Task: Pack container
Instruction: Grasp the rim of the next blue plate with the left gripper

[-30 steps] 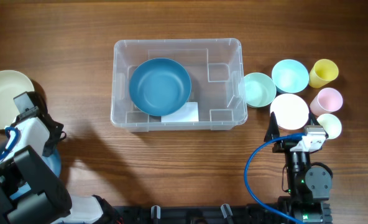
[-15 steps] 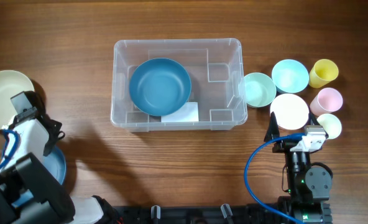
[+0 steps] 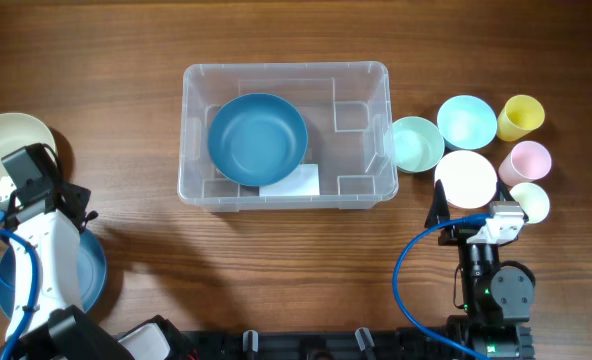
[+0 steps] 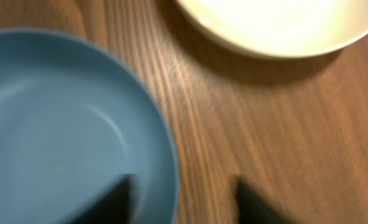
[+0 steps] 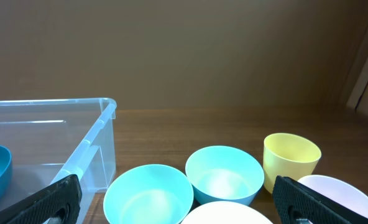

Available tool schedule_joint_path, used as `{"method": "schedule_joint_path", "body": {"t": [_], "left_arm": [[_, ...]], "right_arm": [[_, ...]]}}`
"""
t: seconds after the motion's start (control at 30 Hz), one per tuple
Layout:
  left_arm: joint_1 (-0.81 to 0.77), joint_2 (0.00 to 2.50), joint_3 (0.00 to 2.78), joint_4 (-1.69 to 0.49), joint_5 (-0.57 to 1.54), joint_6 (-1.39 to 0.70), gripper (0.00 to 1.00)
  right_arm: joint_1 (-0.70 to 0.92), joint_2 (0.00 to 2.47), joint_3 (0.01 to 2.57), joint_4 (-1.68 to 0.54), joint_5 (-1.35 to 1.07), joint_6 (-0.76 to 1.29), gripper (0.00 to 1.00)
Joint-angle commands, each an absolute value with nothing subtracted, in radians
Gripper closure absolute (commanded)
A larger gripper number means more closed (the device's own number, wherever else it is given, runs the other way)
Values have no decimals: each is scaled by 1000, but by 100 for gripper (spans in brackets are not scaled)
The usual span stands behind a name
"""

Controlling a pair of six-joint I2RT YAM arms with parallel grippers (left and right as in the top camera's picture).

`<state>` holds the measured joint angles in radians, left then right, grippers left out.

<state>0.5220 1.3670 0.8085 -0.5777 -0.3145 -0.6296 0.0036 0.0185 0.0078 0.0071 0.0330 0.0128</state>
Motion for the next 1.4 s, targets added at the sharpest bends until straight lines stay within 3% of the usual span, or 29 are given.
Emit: {"method": "schedule_joint_path", "body": {"t": [0.0, 0.23, 0.37, 0.43, 0.57, 0.73, 1.37], "left_arm": [[517, 1385, 802, -600, -303, -633, 33], [519, 1486, 771, -563, -303, -644, 36], [520, 1549, 770, -541, -303, -644, 43], [520, 1558, 770, -535, -302, -644, 53], [520, 1558, 770, -521, -303, -644, 84], [520, 1558, 770, -515, -303, -643, 96], [503, 1500, 780, -517, -295, -632, 96]], "right_arm": [[1, 14, 5, 10, 20, 2, 0], [1, 14, 5, 10, 20, 2, 0], [1, 14, 5, 10, 20, 2, 0], [1, 14, 5, 10, 20, 3, 0], [1, 14, 5, 10, 20, 2, 1], [1, 14, 5, 10, 20, 2, 0], [1, 14, 5, 10, 20, 2, 0]]}}
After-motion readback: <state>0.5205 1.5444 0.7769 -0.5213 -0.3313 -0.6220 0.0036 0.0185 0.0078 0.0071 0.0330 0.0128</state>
